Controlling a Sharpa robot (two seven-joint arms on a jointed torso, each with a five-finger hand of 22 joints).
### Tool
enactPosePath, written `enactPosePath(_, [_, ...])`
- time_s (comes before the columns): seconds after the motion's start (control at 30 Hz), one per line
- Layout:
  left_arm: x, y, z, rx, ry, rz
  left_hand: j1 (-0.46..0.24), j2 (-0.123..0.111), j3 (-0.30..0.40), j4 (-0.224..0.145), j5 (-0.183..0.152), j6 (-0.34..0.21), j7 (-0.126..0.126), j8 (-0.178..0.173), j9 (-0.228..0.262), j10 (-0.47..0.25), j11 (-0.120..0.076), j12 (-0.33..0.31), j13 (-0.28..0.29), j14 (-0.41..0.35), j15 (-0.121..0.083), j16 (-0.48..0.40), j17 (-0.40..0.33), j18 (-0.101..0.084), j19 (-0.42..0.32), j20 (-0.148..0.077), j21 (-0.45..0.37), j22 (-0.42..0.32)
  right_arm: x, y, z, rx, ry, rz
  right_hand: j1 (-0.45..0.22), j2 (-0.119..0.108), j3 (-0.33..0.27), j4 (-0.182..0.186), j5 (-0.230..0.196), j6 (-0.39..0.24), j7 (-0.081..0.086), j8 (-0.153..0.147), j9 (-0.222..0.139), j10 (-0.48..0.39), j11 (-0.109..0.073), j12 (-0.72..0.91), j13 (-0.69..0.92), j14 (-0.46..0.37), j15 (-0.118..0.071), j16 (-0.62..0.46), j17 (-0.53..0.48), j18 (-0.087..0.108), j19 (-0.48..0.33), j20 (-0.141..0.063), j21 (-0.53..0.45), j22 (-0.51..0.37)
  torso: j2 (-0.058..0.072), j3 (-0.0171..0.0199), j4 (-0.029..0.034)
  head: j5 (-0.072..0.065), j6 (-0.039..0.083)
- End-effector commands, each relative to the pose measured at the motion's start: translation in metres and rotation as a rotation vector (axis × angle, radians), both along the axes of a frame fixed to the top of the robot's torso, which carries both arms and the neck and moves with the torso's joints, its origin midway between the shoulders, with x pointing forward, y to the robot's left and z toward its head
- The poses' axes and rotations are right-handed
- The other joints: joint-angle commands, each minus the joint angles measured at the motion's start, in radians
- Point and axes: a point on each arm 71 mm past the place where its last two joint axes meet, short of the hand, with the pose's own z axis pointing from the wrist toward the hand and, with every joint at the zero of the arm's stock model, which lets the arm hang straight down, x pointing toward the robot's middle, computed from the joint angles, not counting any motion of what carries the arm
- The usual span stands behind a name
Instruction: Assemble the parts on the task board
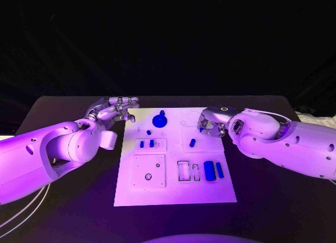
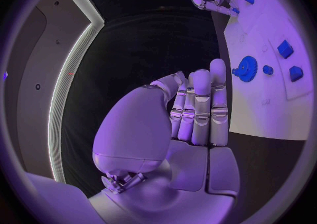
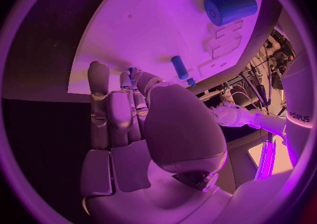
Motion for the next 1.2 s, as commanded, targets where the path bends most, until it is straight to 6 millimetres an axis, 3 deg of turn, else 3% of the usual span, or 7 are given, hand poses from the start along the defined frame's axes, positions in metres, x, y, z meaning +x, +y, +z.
enactPosePath(0.03, [0.000,0.000,0.000,0.003,-0.003,-0.012,0.011,0.001,0.000,-0.006,0.006,-0.009,0.001,0.004,-0.001,-0.008,0.002,0.005,0.002,-0.010,0.001,-0.004,-0.002,0.019,0.000,0.006,-0.005,-0.001,-0.001,0.001,0.005,0.047,-0.006,0.002,-0.011,0.001,-0.001,0.007,0.003,0.003,-0.001,0.000,-0.002,0.008,0.002,-0.005,-0.002,0.037,-0.006,0.006,0.000,-0.012,0.006,0.000,0.003,0.001,-0.001,0.0003,-0.0003,-0.001,0.001])
enactPosePath(0.33, [0.001,0.005,-0.001,0.012,-0.006,0.010,0.008,0.003,-0.003,-0.004,0.005,-0.013,0.002,0.007,-0.001,-0.013,0.004,0.009,0.002,-0.012,0.003,-0.005,-0.004,0.018,-0.001,0.007,-0.007,-0.003,-0.011,0.002,0.015,0.073,0.004,0.032,-0.026,-0.015,-0.011,0.012,0.003,0.002,-0.001,-0.002,-0.001,0.008,0.003,-0.009,-0.001,0.037,-0.006,0.007,0.001,-0.012,0.004,0.001,0.001,-0.002,-0.001,-0.0011,-0.0003,0.001,0.003])
enactPosePath(0.6, [0.001,0.007,-0.001,0.015,-0.012,0.024,0.006,0.004,-0.004,-0.003,0.005,-0.014,0.003,0.008,-0.001,-0.015,0.004,0.010,0.003,-0.012,0.004,-0.005,-0.004,0.018,-0.001,0.008,-0.007,-0.003,-0.031,0.028,0.030,0.167,-0.048,0.120,-0.020,-0.007,-0.003,0.008,0.005,0.009,0.003,-0.001,0.001,0.019,0.006,-0.007,0.000,0.039,-0.007,0.020,0.014,-0.017,0.016,0.005,0.019,0.027,-0.001,-0.0016,0.0019,0.007,0.006])
enactPosePath(0.77, [0.001,0.007,-0.001,0.016,-0.013,0.026,0.005,0.005,-0.005,-0.002,0.005,-0.016,0.003,0.009,-0.001,-0.017,0.005,0.012,0.003,-0.013,0.004,-0.004,-0.004,0.018,-0.001,0.008,-0.008,-0.004,-0.041,0.048,0.036,0.236,-0.066,0.186,-0.010,-0.004,0.005,-0.001,0.007,0.010,0.008,-0.002,0.003,0.022,0.009,-0.009,-0.001,0.040,-0.006,0.027,0.020,-0.019,0.024,0.007,0.032,0.044,-0.001,-0.0012,0.0009,0.024,0.006])
enactPosePath(0.9, [0.001,0.006,-0.002,0.015,-0.014,0.025,0.006,0.006,-0.004,-0.002,0.006,-0.016,0.003,0.009,-0.001,-0.018,0.005,0.013,0.003,-0.013,0.004,-0.004,-0.005,0.018,-0.001,0.008,-0.008,-0.004,-0.048,0.062,0.037,0.267,-0.062,0.230,0.002,0.000,0.015,-0.013,0.009,0.011,0.013,-0.003,0.005,0.024,0.011,-0.011,-0.001,0.041,-0.006,0.034,0.027,-0.019,0.029,0.009,0.041,0.055,0.000,-0.0030,0.0016,0.039,0.004])
enactPosePath(1.2, [0.000,0.004,-0.001,0.013,-0.014,0.021,0.007,0.007,-0.004,-0.003,0.006,-0.017,0.002,0.011,-0.001,-0.019,0.004,0.014,0.003,-0.013,0.004,-0.004,-0.004,0.019,-0.001,0.008,-0.009,-0.004,-0.057,0.087,0.027,0.290,-0.026,0.289,0.023,0.009,0.037,-0.041,0.011,0.009,0.019,-0.006,0.008,0.027,0.013,-0.015,-0.001,0.040,-0.005,0.040,0.031,-0.020,0.030,0.009,0.049,0.063,0.001,-0.0024,0.0003,0.072,-0.006])
